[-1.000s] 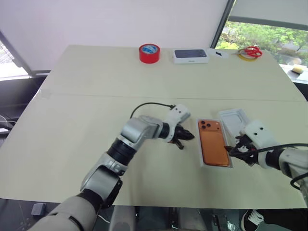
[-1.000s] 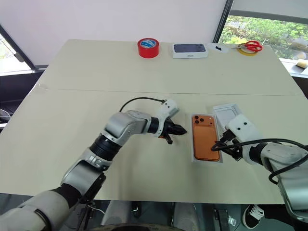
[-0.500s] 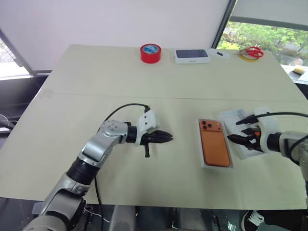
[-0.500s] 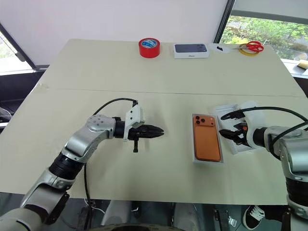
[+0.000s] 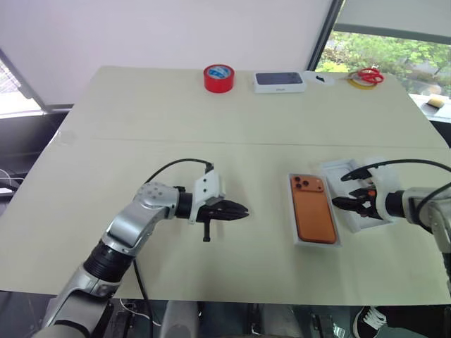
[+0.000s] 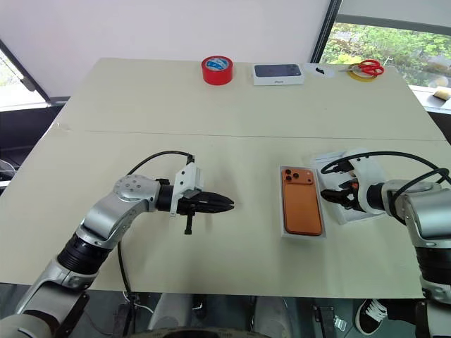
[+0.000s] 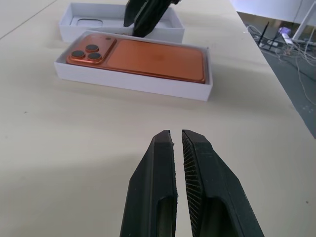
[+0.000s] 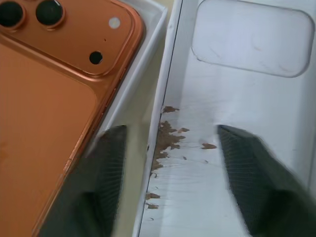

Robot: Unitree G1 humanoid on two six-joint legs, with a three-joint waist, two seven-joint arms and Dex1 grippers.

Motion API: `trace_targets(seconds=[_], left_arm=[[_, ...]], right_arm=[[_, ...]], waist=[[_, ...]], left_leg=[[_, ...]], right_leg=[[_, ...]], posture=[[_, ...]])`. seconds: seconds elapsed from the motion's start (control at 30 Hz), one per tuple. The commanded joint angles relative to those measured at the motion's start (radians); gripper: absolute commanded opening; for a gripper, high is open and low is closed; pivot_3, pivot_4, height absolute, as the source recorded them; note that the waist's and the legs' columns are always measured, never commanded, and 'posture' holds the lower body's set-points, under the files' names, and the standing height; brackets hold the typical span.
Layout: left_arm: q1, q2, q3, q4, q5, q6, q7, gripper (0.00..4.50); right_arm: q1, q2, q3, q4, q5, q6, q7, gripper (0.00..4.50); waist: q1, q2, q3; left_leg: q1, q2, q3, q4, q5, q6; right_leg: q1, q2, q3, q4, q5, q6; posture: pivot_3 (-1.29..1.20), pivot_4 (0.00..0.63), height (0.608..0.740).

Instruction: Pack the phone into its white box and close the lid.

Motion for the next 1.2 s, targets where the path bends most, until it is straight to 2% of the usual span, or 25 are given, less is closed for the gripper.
trace_targets(seconds=[0.03, 0.1, 0.27, 0.37, 0.5, 0.57, 0.63, 0.73, 0.77, 0.8, 0.83, 0.87, 0.93, 1.07, 1.2], left_arm=[[0.004, 0.009, 0.009, -0.033, -0.001, -0.027, -0.013, 0.40], [0.002, 0.009, 0.009, -0.023, 0.010, -0.040, -0.010, 0.40], [-0.008, -0.020, 0.042, 0.003, 0.015, -0.050, 0.047, 0.40], [0.001, -0.021, 0.071, -0.004, 0.004, -0.054, 0.061, 0.40], [0.009, -0.009, 0.104, 0.032, 0.023, -0.063, 0.083, 0.40], [0.003, -0.009, 0.114, 0.066, 0.037, -0.076, 0.094, 0.40], [-0.012, -0.017, 0.120, 0.105, 0.048, -0.084, 0.113, 0.40], [-0.039, -0.038, 0.116, 0.164, 0.061, -0.102, 0.124, 0.40], [-0.045, -0.044, 0.112, 0.175, 0.066, -0.111, 0.123, 0.40], [-0.051, -0.051, 0.109, 0.183, 0.071, -0.116, 0.125, 0.40], [-0.060, -0.062, 0.107, 0.192, 0.076, -0.120, 0.129, 0.40], [-0.068, -0.073, 0.106, 0.202, 0.080, -0.125, 0.133, 0.40], [-0.088, -0.094, 0.102, 0.229, 0.093, -0.143, 0.141, 0.40], [-0.130, -0.137, 0.107, 0.281, 0.109, -0.155, 0.162, 0.40], [-0.146, -0.168, 0.079, 0.304, 0.134, -0.173, 0.165, 0.40]], right_arm=[[-0.035, -0.022, 0.016, 0.006, -0.001, 0.002, -0.002, 0.98], [-0.040, -0.028, 0.022, 0.006, 0.000, 0.009, -0.005, 0.03], [-0.040, -0.028, -0.024, -0.020, 0.009, 0.048, -0.034, 0.03], [-0.096, -0.003, -0.139, -0.067, 0.045, 0.132, -0.069, 0.03], [-0.283, 0.106, -0.329, -0.129, 0.154, 0.362, -0.107, 0.03], [-0.339, 0.160, -0.400, -0.124, 0.284, 0.387, -0.169, 0.03], [-0.365, 0.224, -0.455, -0.091, 0.487, 0.387, -0.300, 0.03], [-0.369, 0.378, -0.506, -0.027, 0.904, 0.387, -0.651, 0.03], [-0.357, 0.400, -0.499, -0.023, 1.018, 0.387, -0.750, 0.03], [-0.286, 0.346, -0.402, -0.039, 1.279, 0.239, -0.929, 0.03], [-0.231, 0.344, -0.325, -0.067, 1.459, 0.112, -1.084, 0.03], [-0.189, 0.361, -0.266, -0.102, 1.567, 0.004, -1.204, 0.03], [-0.137, 0.469, -0.208, -0.179, 1.616, -0.147, -1.369, 0.03], [0.010, 0.588, -0.116, -0.335, 1.616, -0.322, -1.538, 0.03], [0.076, 0.603, -0.032, -0.430, 1.616, -0.417, -1.588, 0.03]], waist=[[0.001, 0.000, 0.000], [0.001, 0.000, 0.000], [0.004, 0.000, 0.000], [0.003, 0.001, 0.000], [-0.017, 0.002, 0.000], [-0.021, 0.002, 0.000], [-0.022, 0.002, 0.000], [-0.022, 0.002, 0.000], [-0.021, 0.002, 0.000], [-0.017, 0.003, 0.000], [-0.013, 0.003, 0.000], [-0.013, 0.003, 0.000], [-0.021, 0.002, 0.001], [-0.023, 0.002, 0.001], [-0.024, 0.002, 0.001]], left_leg=[[0.000, 0.000, 0.000, 0.000, 0.000, 0.000], [0.000, 0.000, 0.000, 0.000, 0.000, -0.001], [0.000, 0.000, 0.000, 0.002, 0.000, 0.000], [-0.001, 0.000, 0.000, 0.004, 0.000, 0.000], [-0.001, 0.001, 0.000, 0.004, 0.000, 0.000], [-0.001, 0.002, -0.002, 0.004, -0.001, 0.001], [-0.001, 0.002, -0.002, 0.004, -0.001, 0.001], [-0.001, 0.002, -0.001, 0.005, -0.001, 0.002], [-0.001, 0.002, 0.000, 0.005, -0.001, 0.002], [-0.002, 0.002, 0.000, 0.005, -0.001, 0.002], [-0.003, 0.001, 0.000, 0.006, -0.001, 0.002], [-0.003, 0.001, 0.000, 0.006, -0.001, 0.001], [-0.003, 0.001, 0.002, 0.008, -0.002, 0.003], [-0.003, 0.001, 0.001, 0.009, -0.003, 0.006], [-0.003, 0.001, 0.000, 0.010, -0.004, 0.006]], right_leg=[[0.000, 0.000, 0.000, 0.000, 0.000, 0.000], [0.000, 0.000, 0.000, 0.000, 0.000, 0.000], [0.001, 0.000, 0.000, 0.000, 0.000, 0.000], [0.000, 0.000, 0.000, 0.001, 0.000, 0.000], [-0.001, 0.000, 0.001, 0.004, 0.000, 0.000], [-0.001, 0.001, 0.001, 0.005, 0.000, 0.000], [-0.001, 0.001, 0.001, 0.004, 0.000, 0.000], [-0.001, 0.001, 0.001, 0.005, 0.000, 0.000], [-0.001, 0.001, 0.001, 0.006, 0.000, 0.000], [-0.002, 0.001, 0.001, 0.007, 0.000, 0.000], [-0.002, 0.000, 0.001, 0.007, 0.000, 0.000], [-0.001, -0.001, 0.001, 0.007, 0.000, 0.000], [-0.001, -0.002, 0.001, 0.006, -0.001, 0.001], [-0.003, -0.002, 0.002, 0.010, 0.000, 0.002], [-0.003, -0.002, 0.004, 0.010, 0.000, 0.002]], posture=[[0.00, 0.150, 0.730], [0.00, 0.150, 0.730], [0.00, 0.150, 0.730], [0.00, 0.150, 0.730], [0.00, 0.150, 0.730], [0.00, 0.150, 0.730], [0.00, 0.150, 0.730], [0.00, 0.150, 0.730], [0.00, 0.150, 0.730], [0.00, 0.150, 0.730], [0.00, 0.150, 0.730], [0.00, 0.150, 0.730], [0.00, 0.150, 0.730], [0.00, 0.150, 0.730], [0.00, 0.150, 0.730]])
